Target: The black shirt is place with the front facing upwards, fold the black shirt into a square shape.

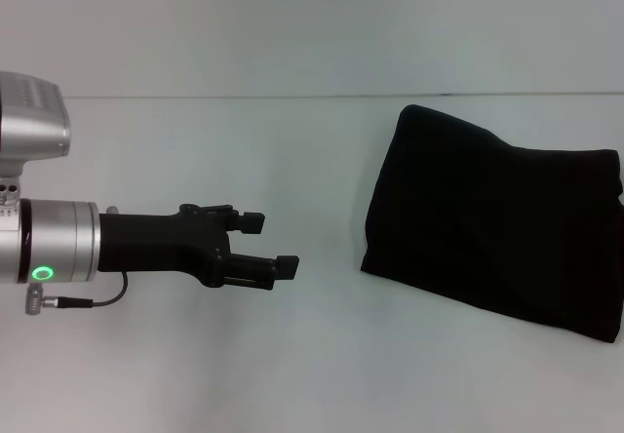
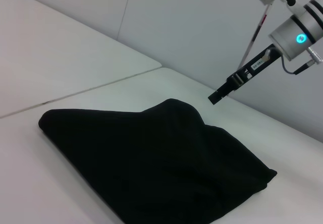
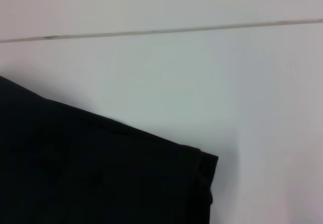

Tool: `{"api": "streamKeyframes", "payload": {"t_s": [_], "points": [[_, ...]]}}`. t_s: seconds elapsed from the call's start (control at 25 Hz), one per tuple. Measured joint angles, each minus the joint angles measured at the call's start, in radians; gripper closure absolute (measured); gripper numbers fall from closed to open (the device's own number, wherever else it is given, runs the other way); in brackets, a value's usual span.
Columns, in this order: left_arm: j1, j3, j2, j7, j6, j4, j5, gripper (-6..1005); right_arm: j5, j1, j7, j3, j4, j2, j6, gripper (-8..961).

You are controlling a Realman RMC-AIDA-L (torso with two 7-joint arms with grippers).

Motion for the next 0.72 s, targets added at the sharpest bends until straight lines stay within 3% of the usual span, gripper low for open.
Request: {"api": "streamKeyframes", "payload": {"t_s": [0.72], "points": [[0.006,-0.002,0.000,0.001,-0.007,0.000,-0.011,51,-0.008,0.024,0.001,-0.049,0.192,0.007,0.187,943]]}}
